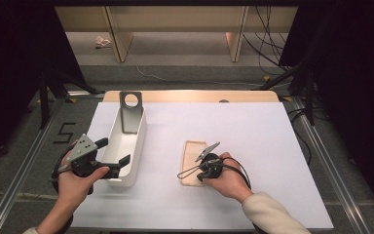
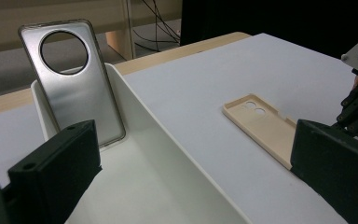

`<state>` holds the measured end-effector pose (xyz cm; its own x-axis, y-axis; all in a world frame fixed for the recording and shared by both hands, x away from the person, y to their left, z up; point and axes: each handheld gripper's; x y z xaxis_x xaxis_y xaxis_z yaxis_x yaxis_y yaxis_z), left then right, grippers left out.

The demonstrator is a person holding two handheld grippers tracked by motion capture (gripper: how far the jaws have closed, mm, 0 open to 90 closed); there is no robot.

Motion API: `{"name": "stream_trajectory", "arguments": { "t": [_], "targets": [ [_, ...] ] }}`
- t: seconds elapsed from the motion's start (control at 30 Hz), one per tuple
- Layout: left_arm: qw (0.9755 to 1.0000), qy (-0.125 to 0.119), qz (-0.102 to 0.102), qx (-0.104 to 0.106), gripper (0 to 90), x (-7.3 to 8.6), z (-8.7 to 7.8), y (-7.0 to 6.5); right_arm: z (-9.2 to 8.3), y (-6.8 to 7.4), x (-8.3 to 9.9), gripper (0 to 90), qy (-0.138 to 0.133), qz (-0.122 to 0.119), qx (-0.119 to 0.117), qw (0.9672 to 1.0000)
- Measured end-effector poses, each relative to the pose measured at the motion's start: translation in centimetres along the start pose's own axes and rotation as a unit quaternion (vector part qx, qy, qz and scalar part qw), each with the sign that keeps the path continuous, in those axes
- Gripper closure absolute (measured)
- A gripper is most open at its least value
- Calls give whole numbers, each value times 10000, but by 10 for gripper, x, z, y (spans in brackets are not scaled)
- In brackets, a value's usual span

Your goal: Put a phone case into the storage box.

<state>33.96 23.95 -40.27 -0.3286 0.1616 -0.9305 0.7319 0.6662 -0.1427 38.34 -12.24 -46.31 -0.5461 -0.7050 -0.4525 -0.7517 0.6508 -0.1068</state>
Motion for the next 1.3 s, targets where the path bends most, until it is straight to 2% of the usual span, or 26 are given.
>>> {"name": "stream_trajectory", "arguments": {
  "t": [0.1,0.57,0.63,0.73,0.77,0.8,0.87,0.97,1.07,1.2,1.3],
  "targets": [
    [10000,10,4,-12,8,0,0,0,-1,-2,2,900,16,52,11,10000],
    [10000,-2,6,-20,8,0,-1,0,-1,-2,3,900,23,-2,-5,10000],
    [10000,1,7,-14,8,0,-1,0,-4,-4,2,900,-101,-66,38,9999],
    [10000,-16,3,-15,8,0,0,0,-9,-7,0,834,-254,-273,45,9993],
    [10000,-16,3,-15,8,0,0,0,-9,-7,0,834,-254,-273,45,9993],
    [10000,-10,2,-15,8,0,0,0,-11,-6,-2,780,-244,-600,79,9979],
    [10000,-5,6,-11,8,0,0,0,-11,-4,-4,719,-219,-856,-10,9961],
    [10000,-5,12,-10,8,-1,0,0,-11,2,-8,601,-126,-1462,-83,9891],
    [10000,-21,-3,-4,8,-1,-1,0,-9,6,-10,523,-53,-1664,-213,9858],
    [10000,-21,-6,-5,8,-1,-1,0,-6,13,-14,470,151,-2194,-3,9755],
    [10000,-13,1,0,8,-1,-1,0,-6,16,-19,442,203,-2389,87,9708]
  ]
}}
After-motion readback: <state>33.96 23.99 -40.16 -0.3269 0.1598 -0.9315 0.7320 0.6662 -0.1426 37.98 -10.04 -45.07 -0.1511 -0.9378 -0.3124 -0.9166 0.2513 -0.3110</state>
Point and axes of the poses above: each handheld gripper's, and its own axes: z roughly forward along the jaws, x roughly out of its underside, y roughly to its left, and after that the axes turned 12 degrees about x, right-handed
